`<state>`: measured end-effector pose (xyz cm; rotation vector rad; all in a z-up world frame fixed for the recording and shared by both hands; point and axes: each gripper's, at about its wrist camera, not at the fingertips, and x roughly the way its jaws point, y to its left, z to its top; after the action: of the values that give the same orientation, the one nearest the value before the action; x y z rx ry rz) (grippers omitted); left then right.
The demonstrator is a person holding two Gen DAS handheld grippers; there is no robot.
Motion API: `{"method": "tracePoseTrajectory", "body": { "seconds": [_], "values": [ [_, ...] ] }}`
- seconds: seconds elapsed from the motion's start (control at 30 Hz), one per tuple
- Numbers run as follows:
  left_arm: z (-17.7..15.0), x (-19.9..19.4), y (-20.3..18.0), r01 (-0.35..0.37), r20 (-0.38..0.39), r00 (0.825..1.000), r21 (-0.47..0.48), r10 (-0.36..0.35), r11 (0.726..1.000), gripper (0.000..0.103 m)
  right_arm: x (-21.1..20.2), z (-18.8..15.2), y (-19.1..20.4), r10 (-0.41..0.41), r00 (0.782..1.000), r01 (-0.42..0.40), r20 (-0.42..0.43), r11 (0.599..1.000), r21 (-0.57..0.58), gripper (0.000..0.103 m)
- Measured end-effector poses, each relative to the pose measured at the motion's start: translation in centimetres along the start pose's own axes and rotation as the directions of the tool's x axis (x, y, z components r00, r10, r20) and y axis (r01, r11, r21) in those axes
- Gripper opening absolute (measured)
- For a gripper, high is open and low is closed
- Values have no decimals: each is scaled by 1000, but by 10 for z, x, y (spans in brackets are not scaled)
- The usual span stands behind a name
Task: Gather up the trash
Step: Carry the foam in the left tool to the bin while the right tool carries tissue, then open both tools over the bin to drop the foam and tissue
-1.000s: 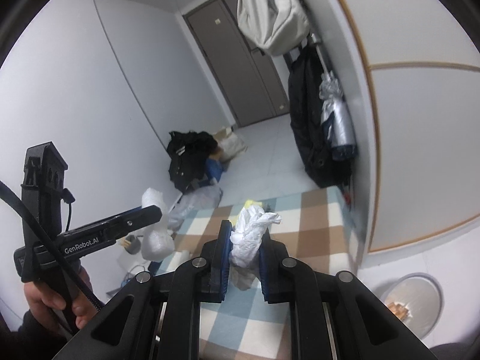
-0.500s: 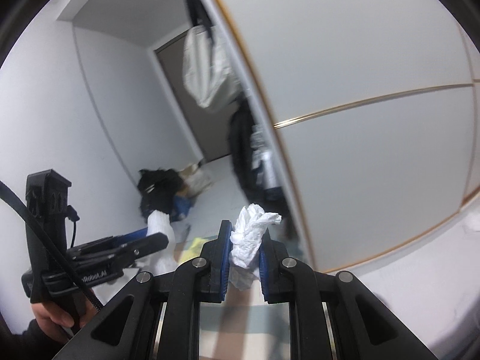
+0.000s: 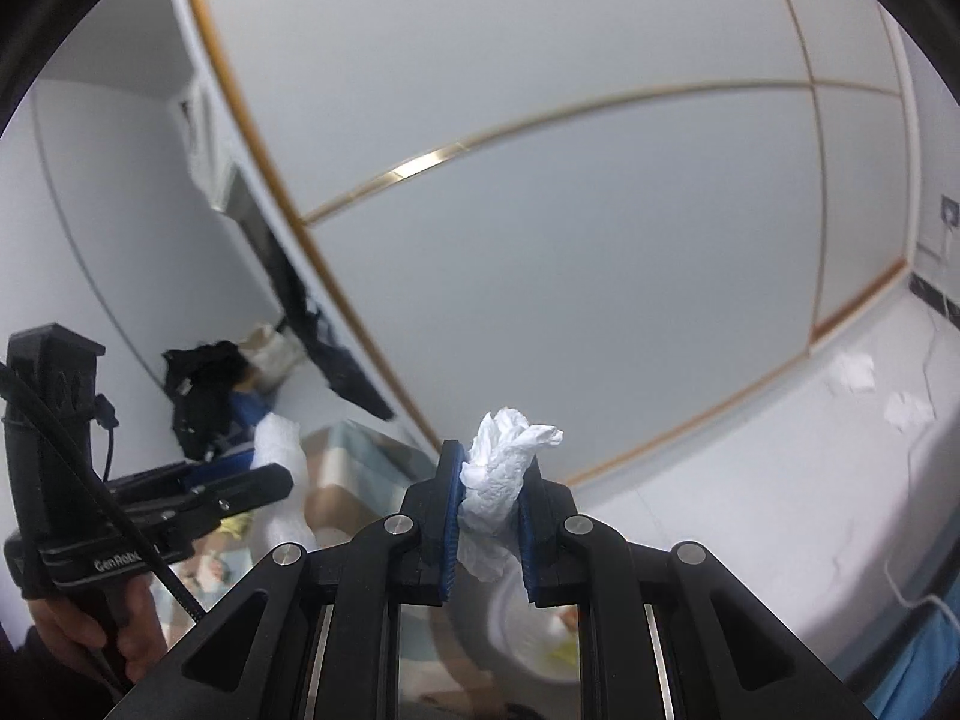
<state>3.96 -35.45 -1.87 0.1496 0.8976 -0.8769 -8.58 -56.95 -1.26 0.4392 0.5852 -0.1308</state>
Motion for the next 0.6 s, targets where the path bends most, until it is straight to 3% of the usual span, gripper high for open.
{"method": "tracePoseTrajectory", "body": {
  "seconds": [0.27,0.47,0.6],
  "values": [
    [-7,61,1,34,-129,991,-33,-38,999,34,71,-35,-62,-8,982,36,-186,989,146,15],
    [-13,92,7,31,-203,978,-62,-43,998,34,136,-70,-90,61,948,26,-313,963,268,15],
    [-15,107,13,30,-240,969,-91,-51,995,34,173,-86,-88,92,924,19,-370,959,284,15]
  ]
}}
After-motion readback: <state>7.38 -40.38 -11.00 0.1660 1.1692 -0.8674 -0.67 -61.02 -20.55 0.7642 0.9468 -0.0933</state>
